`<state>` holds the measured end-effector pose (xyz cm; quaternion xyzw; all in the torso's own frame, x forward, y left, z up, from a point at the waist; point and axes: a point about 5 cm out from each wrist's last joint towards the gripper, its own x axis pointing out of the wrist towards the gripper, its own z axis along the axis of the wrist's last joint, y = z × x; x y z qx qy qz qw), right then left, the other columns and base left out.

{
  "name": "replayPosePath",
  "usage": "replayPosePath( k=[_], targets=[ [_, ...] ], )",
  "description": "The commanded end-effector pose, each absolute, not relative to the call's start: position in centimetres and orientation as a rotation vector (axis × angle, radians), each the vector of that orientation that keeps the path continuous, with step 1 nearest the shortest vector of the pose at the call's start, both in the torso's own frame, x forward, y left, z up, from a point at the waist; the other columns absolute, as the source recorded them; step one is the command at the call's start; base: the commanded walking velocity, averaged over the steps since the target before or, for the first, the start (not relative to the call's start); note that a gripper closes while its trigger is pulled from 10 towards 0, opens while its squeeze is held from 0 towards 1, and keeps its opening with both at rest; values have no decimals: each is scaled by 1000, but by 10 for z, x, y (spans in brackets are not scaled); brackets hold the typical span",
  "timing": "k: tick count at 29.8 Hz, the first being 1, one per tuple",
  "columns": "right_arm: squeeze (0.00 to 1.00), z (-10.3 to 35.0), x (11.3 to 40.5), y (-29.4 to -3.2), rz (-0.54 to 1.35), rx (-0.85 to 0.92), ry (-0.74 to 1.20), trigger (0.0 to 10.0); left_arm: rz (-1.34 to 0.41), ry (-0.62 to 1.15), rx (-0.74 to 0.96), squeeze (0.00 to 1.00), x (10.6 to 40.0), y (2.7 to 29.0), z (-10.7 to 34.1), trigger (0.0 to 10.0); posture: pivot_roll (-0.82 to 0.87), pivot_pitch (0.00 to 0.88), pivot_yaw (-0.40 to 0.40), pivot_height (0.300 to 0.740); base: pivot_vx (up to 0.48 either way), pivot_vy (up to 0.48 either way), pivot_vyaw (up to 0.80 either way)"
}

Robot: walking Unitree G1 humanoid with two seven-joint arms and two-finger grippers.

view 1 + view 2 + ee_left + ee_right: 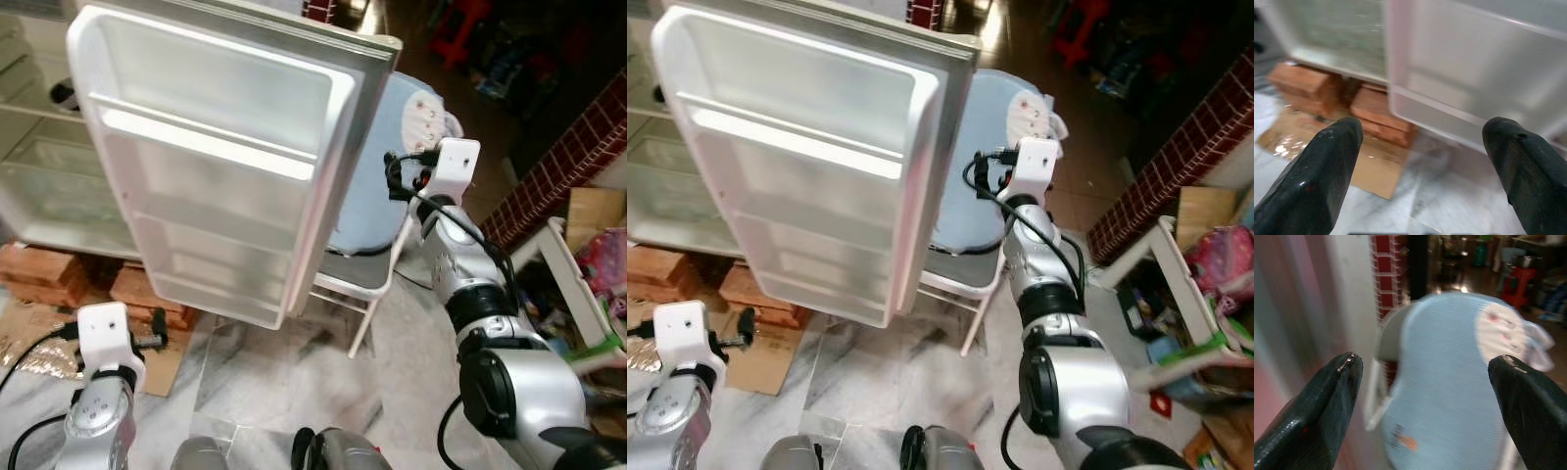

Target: Restocking fridge

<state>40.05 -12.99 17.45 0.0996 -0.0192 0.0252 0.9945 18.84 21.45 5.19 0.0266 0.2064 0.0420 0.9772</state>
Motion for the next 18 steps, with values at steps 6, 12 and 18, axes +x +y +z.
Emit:
replayPosePath(
  k=[6, 12, 18],
  targets=[
    [0, 211, 410, -77, 142, 350, -55, 10000, -14, 502, 115, 0, 178, 183, 45, 10000, 198, 85, -166, 740, 0, 0, 0],
    [0, 227, 400, -28, 465, 431, -88, 10000, -20, 542, 105, 0, 177, 183, 43, 10000, 204, 80, -174, 740, 0, 0, 0],
    [0, 222, 370, -30, 1022, 498, -84, 10000, -34, 586, 88, 0, 176, 181, 41, 10000, 185, 78, -165, 740, 0, 0, 0]
  ],
)
